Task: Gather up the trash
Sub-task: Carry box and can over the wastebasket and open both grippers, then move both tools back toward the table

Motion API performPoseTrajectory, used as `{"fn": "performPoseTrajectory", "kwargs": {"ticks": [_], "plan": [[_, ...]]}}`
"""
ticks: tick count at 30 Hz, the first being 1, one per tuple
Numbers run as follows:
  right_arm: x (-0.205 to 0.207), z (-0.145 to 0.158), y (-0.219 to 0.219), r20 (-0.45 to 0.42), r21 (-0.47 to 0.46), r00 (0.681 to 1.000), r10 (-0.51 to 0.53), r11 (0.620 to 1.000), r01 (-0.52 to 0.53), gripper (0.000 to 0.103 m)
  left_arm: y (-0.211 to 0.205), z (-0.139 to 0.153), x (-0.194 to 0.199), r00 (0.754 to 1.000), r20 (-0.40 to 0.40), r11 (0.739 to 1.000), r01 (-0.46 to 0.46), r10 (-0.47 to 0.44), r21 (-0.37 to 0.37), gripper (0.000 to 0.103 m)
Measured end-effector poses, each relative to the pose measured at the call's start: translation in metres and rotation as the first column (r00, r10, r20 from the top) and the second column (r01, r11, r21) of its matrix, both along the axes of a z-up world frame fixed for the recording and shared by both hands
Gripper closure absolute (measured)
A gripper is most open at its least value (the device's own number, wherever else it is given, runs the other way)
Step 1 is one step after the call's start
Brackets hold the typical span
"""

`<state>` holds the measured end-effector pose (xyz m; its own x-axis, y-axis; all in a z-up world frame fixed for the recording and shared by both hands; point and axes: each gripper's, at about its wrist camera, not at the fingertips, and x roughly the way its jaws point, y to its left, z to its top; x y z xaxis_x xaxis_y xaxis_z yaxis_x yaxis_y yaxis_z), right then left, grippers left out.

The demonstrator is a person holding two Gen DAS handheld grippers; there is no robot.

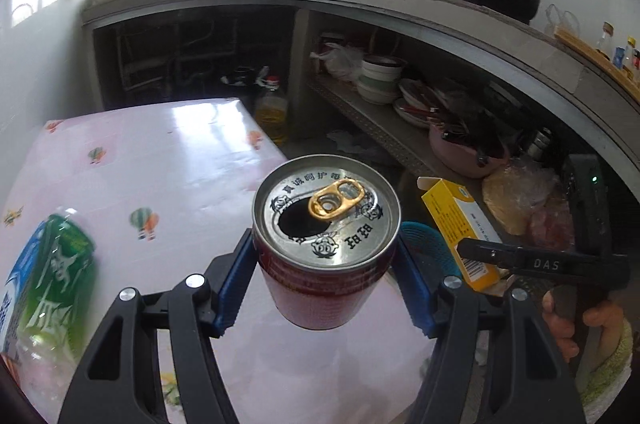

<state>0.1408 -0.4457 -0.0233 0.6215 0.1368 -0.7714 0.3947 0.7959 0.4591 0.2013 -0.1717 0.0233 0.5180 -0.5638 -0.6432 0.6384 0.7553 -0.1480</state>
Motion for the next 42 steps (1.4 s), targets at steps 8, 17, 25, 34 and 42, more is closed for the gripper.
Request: {"fn": "performPoseTrajectory", "kwargs": {"ticks": [8, 17, 25, 34, 42], "plan": [[-0.046, -0.085, -0.079, -0.187, 0.098, 0.956, -0.227, 0.964, 0.248, 0.036, -0.155, -0.033, 0.015, 0.951, -0.179, 0.961, 0.269, -0.253, 0.068, 0.039], [-0.012, -0.147, -0.126, -0.242, 0.116, 0.919, -0.311, 0.931, 0.345, 0.032, -0.274, -0.102, 0.047, 0.898, -0.356, 0.921, 0.34, -0.259, 0.189, 0.038], [-0.002, -0.191, -0.142, -0.284, 0.09, 0.895, -0.343, 0.92, 0.381, 0.018, -0.283, -0.114, 0.057, 0.897, -0.386, 0.939, 0.3, -0.217, 0.17, 0.021], [-0.036, -0.172, -0.114, -0.261, 0.079, 0.906, -0.333, 0.928, 0.364, 0.019, -0.214, -0.072, 0.039, 0.908, -0.366, 0.969, 0.239, -0.201, 0.059, 0.021], [-0.033, -0.136, -0.089, -0.189, 0.037, 0.944, -0.269, 0.959, 0.281, 0.018, -0.139, -0.031, 0.013, 0.953, -0.258, 0.984, 0.174, -0.157, 0.041, 0.021]]}}
